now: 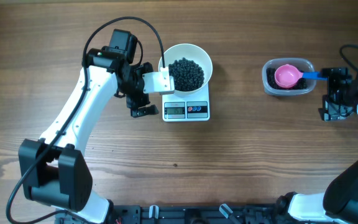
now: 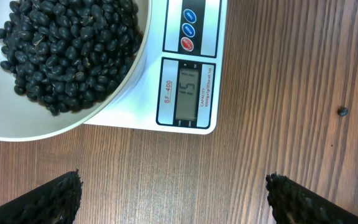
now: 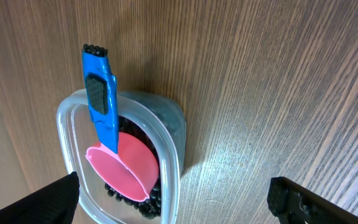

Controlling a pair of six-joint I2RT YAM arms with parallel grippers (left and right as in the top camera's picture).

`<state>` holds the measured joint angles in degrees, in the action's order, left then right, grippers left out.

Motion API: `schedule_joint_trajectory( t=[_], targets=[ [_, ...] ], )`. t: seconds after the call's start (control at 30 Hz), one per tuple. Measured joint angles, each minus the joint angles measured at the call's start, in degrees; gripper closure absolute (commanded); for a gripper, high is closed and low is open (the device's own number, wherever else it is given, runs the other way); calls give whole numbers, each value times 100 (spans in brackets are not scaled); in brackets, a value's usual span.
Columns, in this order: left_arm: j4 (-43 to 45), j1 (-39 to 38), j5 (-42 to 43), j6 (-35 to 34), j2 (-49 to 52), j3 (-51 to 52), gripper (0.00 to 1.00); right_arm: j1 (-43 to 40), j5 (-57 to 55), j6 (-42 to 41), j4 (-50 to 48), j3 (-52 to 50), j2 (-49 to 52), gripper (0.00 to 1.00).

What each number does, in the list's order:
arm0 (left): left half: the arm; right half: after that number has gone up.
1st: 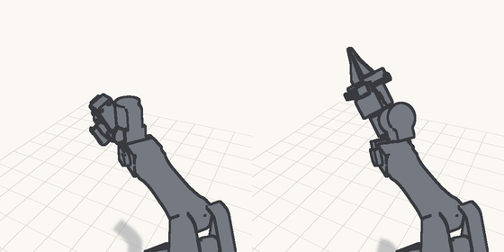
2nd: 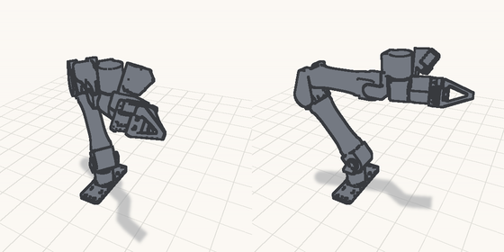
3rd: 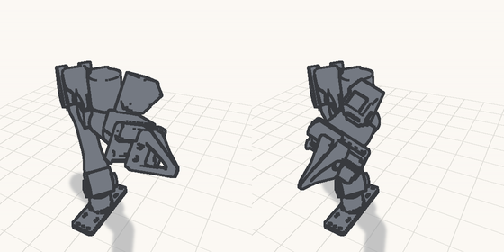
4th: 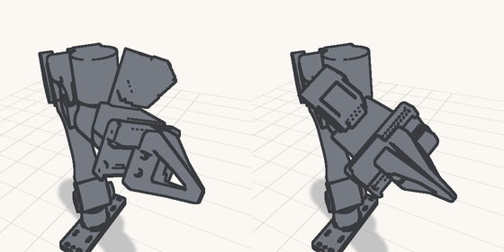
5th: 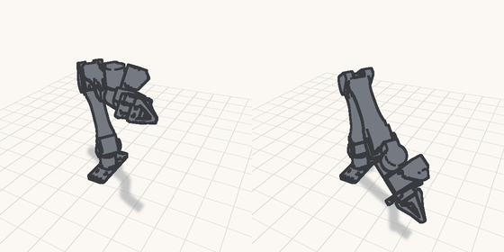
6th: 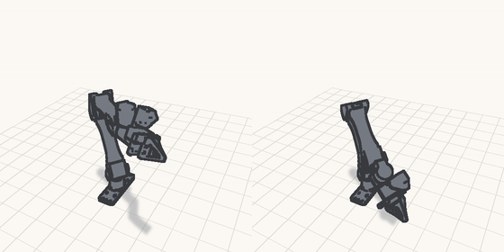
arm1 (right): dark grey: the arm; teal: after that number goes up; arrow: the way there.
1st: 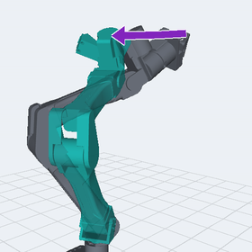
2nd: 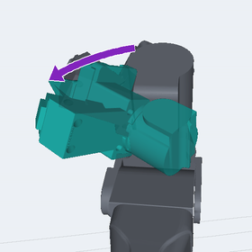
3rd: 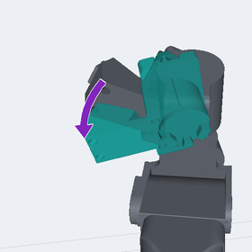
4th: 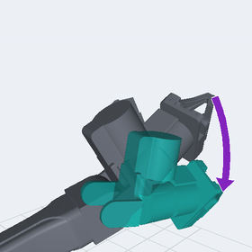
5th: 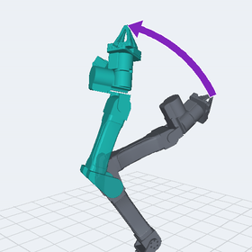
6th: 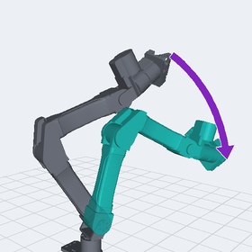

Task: Scoop item into bowl and weigh 150g on scale
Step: 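Open the right gripper and release the pink scoop handle in the tub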

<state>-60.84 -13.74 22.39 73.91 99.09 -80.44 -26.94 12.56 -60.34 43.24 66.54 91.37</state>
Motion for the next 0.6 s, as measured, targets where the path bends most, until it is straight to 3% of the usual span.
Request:
schedule_joint_trajectory(
  t=[0.43,0.6],
  targets=[
    [0,0,0,0,0,0,0,17,-2,0,-24,0,-26,0],
    [0,0,0,0,0,0,0,289,-22,0,-42,-4,-800,0]
  ],
)
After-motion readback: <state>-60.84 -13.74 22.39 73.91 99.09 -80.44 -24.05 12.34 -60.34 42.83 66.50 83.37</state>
